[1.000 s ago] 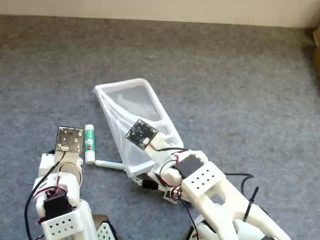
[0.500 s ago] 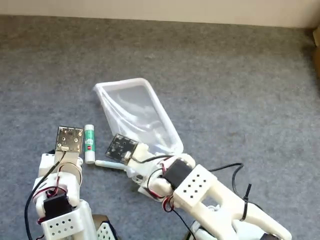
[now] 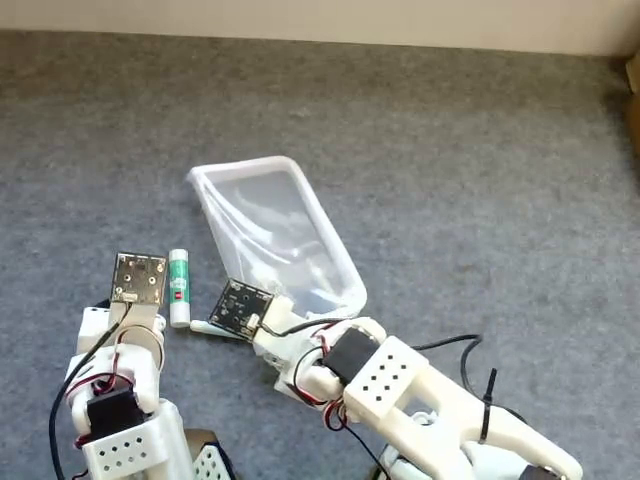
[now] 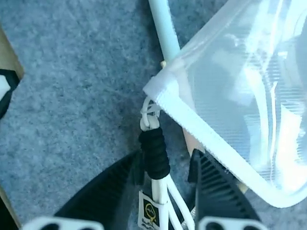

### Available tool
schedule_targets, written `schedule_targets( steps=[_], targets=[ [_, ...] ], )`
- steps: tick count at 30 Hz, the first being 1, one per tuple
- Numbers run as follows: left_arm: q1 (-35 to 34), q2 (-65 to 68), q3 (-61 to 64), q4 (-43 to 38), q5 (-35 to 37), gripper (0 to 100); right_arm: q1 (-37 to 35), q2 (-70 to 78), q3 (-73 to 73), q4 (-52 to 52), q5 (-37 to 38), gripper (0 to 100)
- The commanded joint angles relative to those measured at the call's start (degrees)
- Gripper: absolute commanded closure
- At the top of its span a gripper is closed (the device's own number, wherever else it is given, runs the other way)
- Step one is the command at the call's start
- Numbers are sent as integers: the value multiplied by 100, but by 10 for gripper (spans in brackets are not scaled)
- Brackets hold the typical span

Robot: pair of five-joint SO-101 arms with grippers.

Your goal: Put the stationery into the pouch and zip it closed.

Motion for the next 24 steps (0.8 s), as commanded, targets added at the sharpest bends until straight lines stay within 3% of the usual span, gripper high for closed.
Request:
schedule_targets(
  steps=[1, 24],
  targets=[
    [-75, -31, 127, -97, 0, 989, -66, 4, -4, -136, -35, 842],
    [-75, -22, 127, -88, 0, 989, -66, 374, 488, -655, -35, 842]
  ],
)
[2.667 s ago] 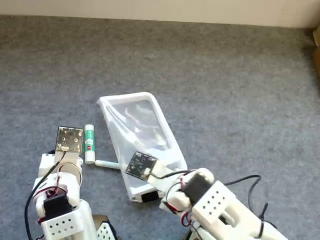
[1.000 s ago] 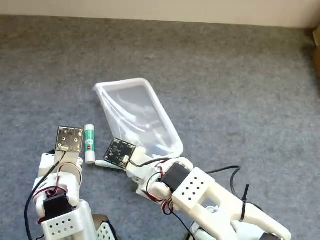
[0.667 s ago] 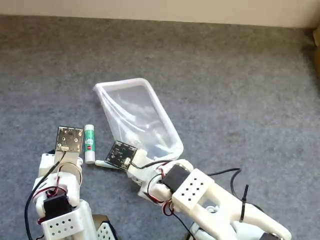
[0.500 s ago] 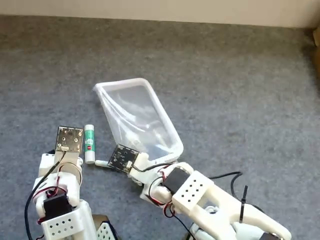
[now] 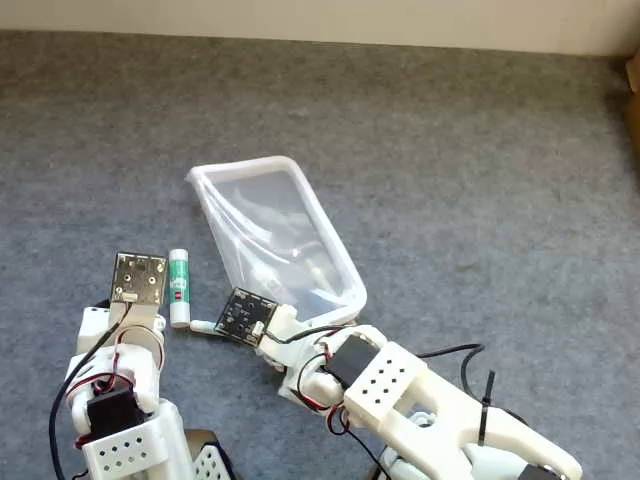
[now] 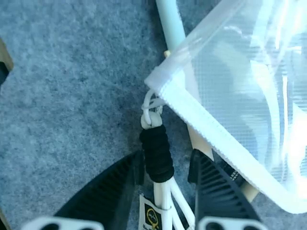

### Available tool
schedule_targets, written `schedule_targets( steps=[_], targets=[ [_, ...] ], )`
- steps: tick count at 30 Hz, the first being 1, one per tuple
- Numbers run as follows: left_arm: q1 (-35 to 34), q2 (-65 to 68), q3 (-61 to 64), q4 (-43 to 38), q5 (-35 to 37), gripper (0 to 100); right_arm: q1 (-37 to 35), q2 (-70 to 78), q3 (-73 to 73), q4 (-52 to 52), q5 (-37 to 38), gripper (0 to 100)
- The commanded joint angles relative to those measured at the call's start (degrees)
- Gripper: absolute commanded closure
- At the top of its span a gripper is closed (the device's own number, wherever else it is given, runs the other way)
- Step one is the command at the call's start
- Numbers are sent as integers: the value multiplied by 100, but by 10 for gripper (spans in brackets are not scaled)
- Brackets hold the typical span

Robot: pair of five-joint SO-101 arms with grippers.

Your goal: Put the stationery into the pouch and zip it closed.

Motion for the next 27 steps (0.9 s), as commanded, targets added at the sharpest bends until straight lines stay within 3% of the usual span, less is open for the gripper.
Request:
schedule_targets(
  steps=[1, 6, 16, 27],
  targets=[
    [-75, -22, 127, -88, 0, 989, -66, 497, -75, -127, -35, 842],
    [-75, -22, 127, -88, 0, 989, -66, 1358, -207, -127, -44, 843],
    [-75, -22, 127, -88, 0, 989, -66, 1411, -374, -127, -44, 844],
    [-75, -22, 127, -88, 0, 989, -66, 1191, -400, -92, -44, 992]
  ],
)
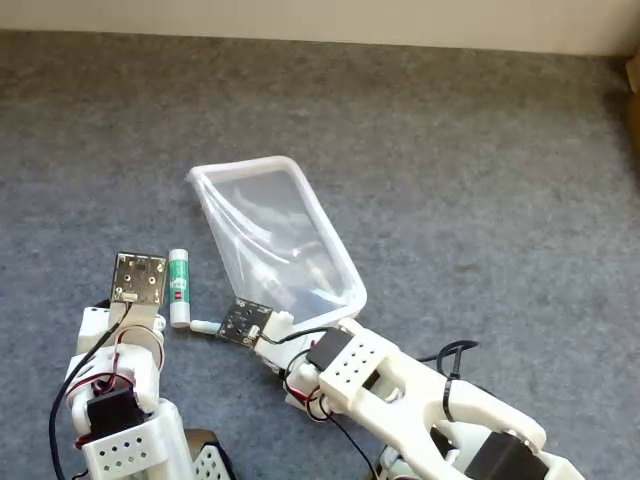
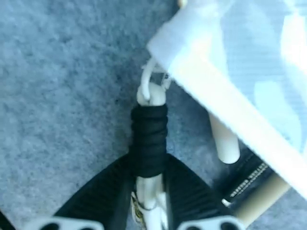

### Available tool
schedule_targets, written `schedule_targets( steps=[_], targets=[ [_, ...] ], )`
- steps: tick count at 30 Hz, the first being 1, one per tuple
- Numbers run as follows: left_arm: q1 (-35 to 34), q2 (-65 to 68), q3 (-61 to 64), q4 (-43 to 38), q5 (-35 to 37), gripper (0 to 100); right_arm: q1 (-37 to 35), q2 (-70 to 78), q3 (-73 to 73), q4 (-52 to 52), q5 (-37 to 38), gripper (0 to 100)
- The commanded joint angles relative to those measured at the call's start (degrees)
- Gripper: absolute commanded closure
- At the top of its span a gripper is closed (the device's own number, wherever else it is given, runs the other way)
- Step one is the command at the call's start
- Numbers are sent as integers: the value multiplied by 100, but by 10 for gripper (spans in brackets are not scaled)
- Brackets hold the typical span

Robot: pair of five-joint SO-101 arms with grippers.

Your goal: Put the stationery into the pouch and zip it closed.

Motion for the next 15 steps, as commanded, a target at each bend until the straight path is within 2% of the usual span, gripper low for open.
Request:
schedule_targets(
  steps=[1, 4, 9, 11, 15],
  targets=[
    [-75, -22, 127, -88, 0, 989, -75, -382, -233, 40, -26, 992],
    [-75, -31, 127, -88, 0, 989, -66, -1174, -215, 435, 0, 992],
    [-101, -31, -75, -18, 9, 975, -48, -2492, -163, 532, -26, 992],
    [-84, -31, -207, 220, 44, 919, -31, -2791, -66, 611, -53, 992],
    [-101, -31, -462, 642, 923, 752, 224, -3248, 40, 620, -273, 992]
  ],
)
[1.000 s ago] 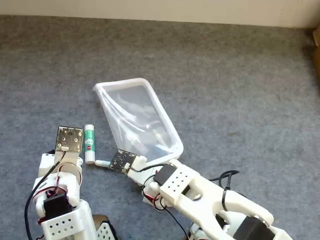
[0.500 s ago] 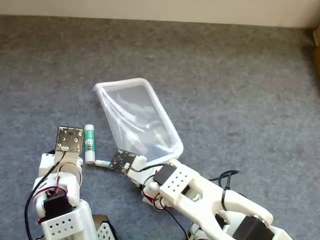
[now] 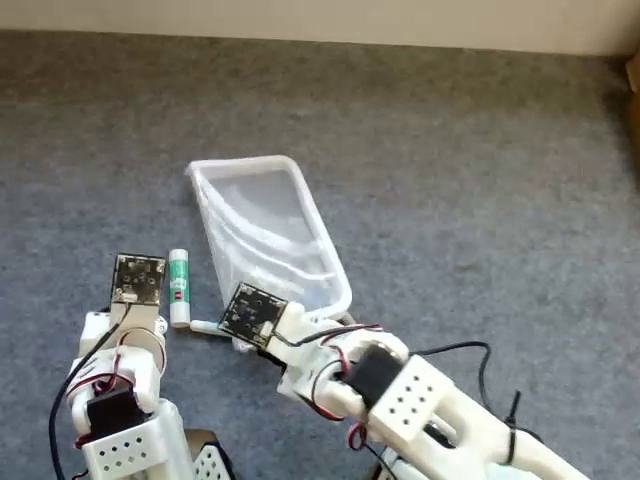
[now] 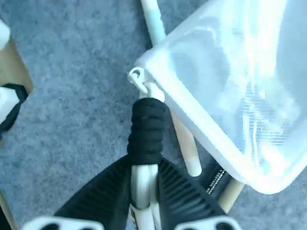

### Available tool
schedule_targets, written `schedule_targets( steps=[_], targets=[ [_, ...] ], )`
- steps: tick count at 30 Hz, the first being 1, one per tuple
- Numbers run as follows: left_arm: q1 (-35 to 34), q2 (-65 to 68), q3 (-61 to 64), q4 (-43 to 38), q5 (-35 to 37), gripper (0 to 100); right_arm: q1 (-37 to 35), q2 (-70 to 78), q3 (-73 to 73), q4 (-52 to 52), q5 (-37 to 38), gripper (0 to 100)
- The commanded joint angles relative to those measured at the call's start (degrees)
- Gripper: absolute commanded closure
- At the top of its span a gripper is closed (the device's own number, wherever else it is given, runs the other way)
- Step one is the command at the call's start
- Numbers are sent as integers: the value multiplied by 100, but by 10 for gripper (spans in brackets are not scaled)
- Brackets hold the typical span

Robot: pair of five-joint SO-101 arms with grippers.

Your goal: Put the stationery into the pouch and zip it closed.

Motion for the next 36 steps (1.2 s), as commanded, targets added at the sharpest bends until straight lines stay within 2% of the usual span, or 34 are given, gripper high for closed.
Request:
schedule_targets(
  steps=[1, 5, 11, 16, 22, 27, 36],
  targets=[
    [-101, -31, -462, 281, 721, 716, 312, -585, -31, 31, -132, 992],
    [-40, -40, -840, 501, 932, 681, 549, -1147, -4, 31, -281, 992],
    [936, -40, -1516, 1152, 941, 681, 602, -2220, 84, 171, -492, 992],
    [1332, -40, -1842, 1240, 1011, 679, 602, -2870, 286, 180, -501, 992],
    [1815, -40, -2264, 1248, 1503, 677, 725, -3002, 418, -31, -615, 992],
    [2264, -40, -2563, 1407, 1547, 677, 1121, -3002, 418, -92, -695, 992],
    [3284, -40, -2642, 1530, 1547, 677, 1130, -3002, 602, -224, -695, 992]
  ],
)
